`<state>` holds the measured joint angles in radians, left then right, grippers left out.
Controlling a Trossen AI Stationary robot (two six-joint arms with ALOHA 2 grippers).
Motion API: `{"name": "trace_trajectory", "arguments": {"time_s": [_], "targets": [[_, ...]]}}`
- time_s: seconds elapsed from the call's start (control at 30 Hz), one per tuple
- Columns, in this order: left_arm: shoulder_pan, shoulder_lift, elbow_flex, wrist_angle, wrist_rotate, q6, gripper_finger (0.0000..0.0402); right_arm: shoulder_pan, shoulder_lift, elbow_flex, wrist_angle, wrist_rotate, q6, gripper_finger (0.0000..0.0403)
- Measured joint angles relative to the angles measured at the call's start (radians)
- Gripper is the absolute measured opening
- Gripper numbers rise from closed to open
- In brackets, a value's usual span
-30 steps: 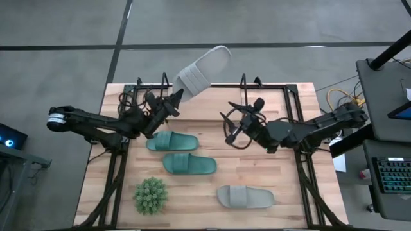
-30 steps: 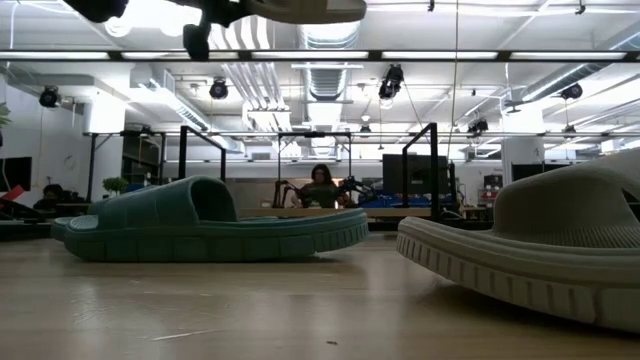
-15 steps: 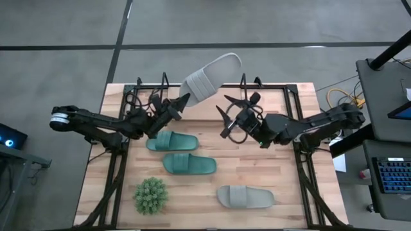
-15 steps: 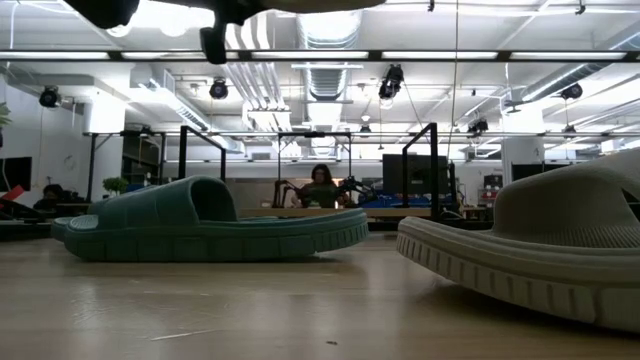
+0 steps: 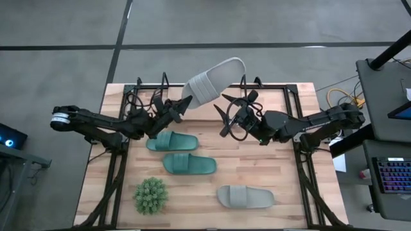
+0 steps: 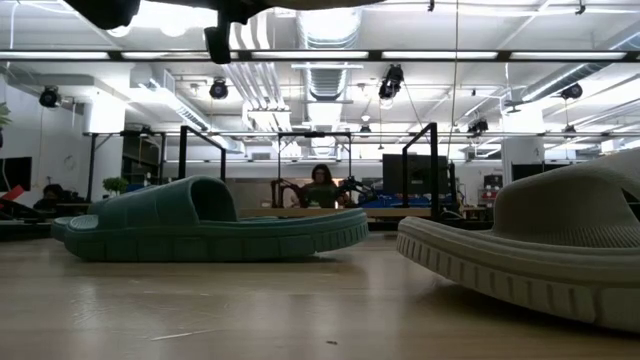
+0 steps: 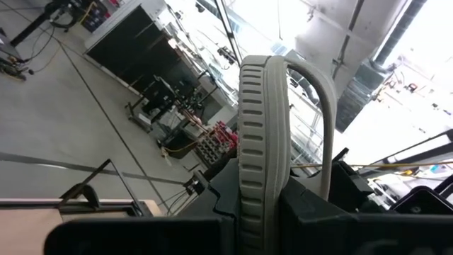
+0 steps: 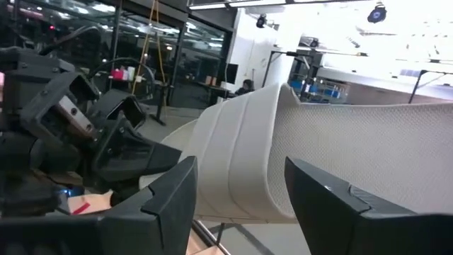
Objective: Pick and place slides into the shelf
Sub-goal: Put the top gray slipper on the shelf
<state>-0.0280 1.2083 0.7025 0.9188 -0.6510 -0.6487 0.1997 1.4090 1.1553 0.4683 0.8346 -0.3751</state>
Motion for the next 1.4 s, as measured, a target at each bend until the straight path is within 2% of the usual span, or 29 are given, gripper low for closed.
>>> {"name": "trace_trajectory", "arguments": {"time_s": [0.2, 0.37, 0.53, 0.8, 0.97, 1.2, 1.4], "targets": [[0.000, -0.001, 0.000, 0.017, 0.000, 0.001, 0.0014, 0.000, -0.022, 0.000, 0.000, 0.090, 0.073, 0.0205], [0.000, -0.010, 0.000, 0.017, 0.002, 0.010, 0.0014, -0.006, -0.070, 0.000, -0.022, 0.138, 0.324, 0.0205], [0.000, -0.012, 0.000, 0.028, 0.002, 0.010, 0.0014, -0.014, -0.117, 0.000, -0.104, 0.165, 0.537, 0.0205], [0.000, -0.012, 0.000, 0.097, 0.064, 0.053, 0.0014, -0.046, -0.146, -0.015, -0.126, 0.159, 0.686, 0.0205], [0.000, -0.012, 0.000, 0.097, 0.088, 0.053, 0.0014, -0.109, -0.145, -0.017, -0.113, -0.014, 0.770, 0.0205], [0.000, -0.012, 0.000, 0.099, 0.134, 0.052, 0.0014, -0.151, -0.144, -0.020, -0.098, -0.036, 0.776, 0.0205], [0.000, -0.012, 0.000, 0.095, 0.150, 0.052, 0.0014, -0.182, -0.144, -0.020, -0.066, -0.131, 0.769, 0.0201]]}}
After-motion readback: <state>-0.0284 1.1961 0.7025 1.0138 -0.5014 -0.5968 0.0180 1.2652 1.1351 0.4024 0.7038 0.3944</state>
